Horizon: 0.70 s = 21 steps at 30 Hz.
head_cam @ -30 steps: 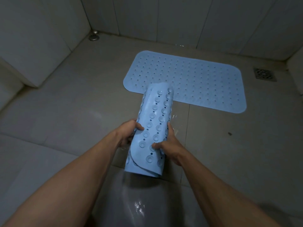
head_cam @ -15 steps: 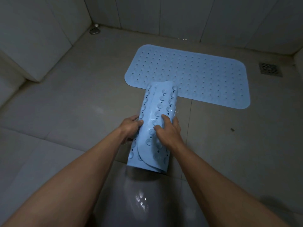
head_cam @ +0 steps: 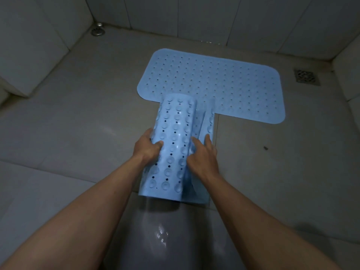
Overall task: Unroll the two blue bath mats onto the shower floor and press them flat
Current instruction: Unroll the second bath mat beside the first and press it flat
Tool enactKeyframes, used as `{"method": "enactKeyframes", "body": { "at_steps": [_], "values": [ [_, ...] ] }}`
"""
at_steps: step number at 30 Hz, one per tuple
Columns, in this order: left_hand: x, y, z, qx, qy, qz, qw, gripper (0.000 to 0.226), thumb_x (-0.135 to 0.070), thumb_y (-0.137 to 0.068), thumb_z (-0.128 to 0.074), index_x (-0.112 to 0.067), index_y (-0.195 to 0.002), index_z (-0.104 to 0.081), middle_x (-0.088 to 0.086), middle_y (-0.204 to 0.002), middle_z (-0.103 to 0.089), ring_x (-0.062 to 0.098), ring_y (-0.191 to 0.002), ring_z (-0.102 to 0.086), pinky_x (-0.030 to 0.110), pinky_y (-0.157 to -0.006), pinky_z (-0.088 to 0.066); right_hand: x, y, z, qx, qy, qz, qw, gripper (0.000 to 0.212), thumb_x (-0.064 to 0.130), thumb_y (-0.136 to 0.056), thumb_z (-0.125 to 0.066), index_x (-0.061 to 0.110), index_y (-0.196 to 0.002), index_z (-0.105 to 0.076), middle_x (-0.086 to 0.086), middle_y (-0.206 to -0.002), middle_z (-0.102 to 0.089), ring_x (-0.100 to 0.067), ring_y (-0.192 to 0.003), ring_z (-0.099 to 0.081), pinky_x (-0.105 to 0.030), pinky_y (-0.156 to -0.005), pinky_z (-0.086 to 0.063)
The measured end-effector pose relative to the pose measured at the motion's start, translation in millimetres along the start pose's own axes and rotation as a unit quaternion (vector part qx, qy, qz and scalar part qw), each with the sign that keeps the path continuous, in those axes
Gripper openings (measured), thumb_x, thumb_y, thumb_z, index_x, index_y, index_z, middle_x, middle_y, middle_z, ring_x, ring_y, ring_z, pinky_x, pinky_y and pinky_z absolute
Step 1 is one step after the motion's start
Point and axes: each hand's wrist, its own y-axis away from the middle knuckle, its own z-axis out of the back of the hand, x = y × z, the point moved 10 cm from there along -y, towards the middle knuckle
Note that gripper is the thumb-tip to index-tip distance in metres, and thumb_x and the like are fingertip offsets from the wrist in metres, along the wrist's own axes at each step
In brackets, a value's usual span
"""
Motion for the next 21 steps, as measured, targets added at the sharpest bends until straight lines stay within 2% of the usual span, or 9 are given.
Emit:
{"method": "enactKeyframes", "body": {
  "at_steps": [3, 5, 7, 8, 10, 13, 16, 18, 21],
  "values": [
    [-10, -1, 8, -0.063, -0.082, -0.044, 0.994, 0.06, -0.015, -0.092, -0.05, -0.027, -0.149, -0.038, 0.01, -0.14, -0.053, 0.032, -0.122, -0.055, 0.034, -0.097, -0.044, -2, 1, -1, -0.004, 0.038, -0.015, 0.999, 0.052, 0.037, -0.095, -0.038, 0.026, -0.146, -0.044, -0.002, -0.166, 0.0, -0.034, -0.15, -0.005, -0.049, -0.121, -0.013],
    [-12, -1, 0, -0.057, -0.119, -0.044, 0.99, 0.062, -0.04, -0.095, -0.047, -0.029, -0.154, -0.029, 0.012, -0.154, -0.037, 0.034, -0.135, -0.043, 0.043, -0.108, -0.039, -7, 4, -3, -0.004, 0.058, -0.035, 0.998, 0.055, 0.047, -0.096, -0.042, 0.021, -0.144, -0.044, -0.001, -0.166, 0.004, -0.035, -0.15, -0.002, -0.051, -0.12, -0.017],
    [-9, 3, -17, -0.008, -0.168, -0.018, 0.986, 0.095, -0.076, -0.082, -0.049, -0.032, -0.157, -0.012, 0.01, -0.164, -0.016, 0.035, -0.144, -0.028, 0.049, -0.114, -0.031, -10, 6, -5, 0.002, 0.102, -0.036, 0.994, 0.062, 0.044, -0.091, -0.055, 0.018, -0.145, -0.039, -0.003, -0.165, 0.013, -0.035, -0.15, -0.001, -0.052, -0.119, -0.02],
    [-10, 6, -23, 0.009, -0.201, -0.019, 0.979, 0.11, -0.082, -0.073, -0.055, -0.033, -0.157, -0.005, 0.008, -0.165, -0.009, 0.036, -0.145, -0.024, 0.05, -0.114, -0.031, -10, 6, -6, 0.005, 0.116, -0.032, 0.993, 0.066, 0.038, -0.089, -0.06, 0.016, -0.146, -0.035, -0.004, -0.164, 0.016, -0.036, -0.15, 0.0, -0.051, -0.118, -0.021],
    [-13, 5, -28, 0.016, -0.238, -0.041, 0.97, 0.122, -0.075, -0.066, -0.07, -0.035, -0.157, 0.001, 0.008, -0.165, -0.006, 0.039, -0.144, -0.024, 0.051, -0.111, -0.035, -13, 6, -6, 0.009, 0.122, -0.03, 0.992, 0.079, 0.027, -0.086, -0.067, 0.01, -0.151, -0.025, -0.007, -0.163, 0.021, -0.035, -0.15, 0.001, -0.047, -0.119, -0.022],
    [-9, -5, -23, 0.005, -0.221, -0.055, 0.974, 0.121, -0.06, -0.069, -0.078, -0.035, -0.157, 0.001, 0.008, -0.164, -0.01, 0.039, -0.143, -0.028, 0.048, -0.109, -0.038, -18, 9, -1, 0.001, 0.133, -0.027, 0.991, 0.093, 0.018, -0.087, -0.068, 0.0, -0.155, -0.007, -0.01, -0.162, 0.022, -0.034, -0.15, -0.003, -0.042, -0.119, -0.024],
    [-7, -9, -11, -0.012, -0.19, -0.093, 0.977, 0.119, -0.054, -0.068, -0.079, -0.034, -0.157, -0.004, 0.007, -0.161, -0.021, 0.036, -0.14, -0.035, 0.047, -0.108, -0.04, -21, 14, 6, -0.006, 0.14, -0.027, 0.99, 0.09, 0.012, -0.087, -0.068, -0.004, -0.153, -0.009, -0.012, -0.163, 0.016, -0.031, -0.144, -0.027, -0.038, -0.112, -0.036],
    [-10, -10, -3, -0.016, -0.173, -0.118, 0.978, 0.117, -0.048, -0.068, -0.081, -0.032, -0.158, -0.006, 0.007, -0.16, -0.025, 0.033, -0.141, -0.035, 0.046, -0.11, -0.038, -24, 19, 12, -0.013, 0.131, -0.041, 0.99, 0.084, 0.006, -0.088, -0.065, -0.004, -0.153, -0.012, -0.008, -0.164, 0.014, -0.03, -0.133, -0.045, -0.034, -0.1, -0.046],
    [-14, -15, 4, -0.007, -0.168, -0.126, 0.978, 0.116, -0.043, -0.069, -0.084, -0.028, -0.158, -0.011, 0.007, -0.161, -0.025, 0.029, -0.143, -0.032, 0.043, -0.114, -0.034, -26, 22, 17, -0.015, 0.136, -0.052, 0.989, 0.075, 0.006, -0.091, -0.062, -0.003, -0.152, -0.017, -0.008, -0.165, 0.011, -0.03, -0.116, -0.058, -0.033, -0.086, -0.049]
  ]
}}
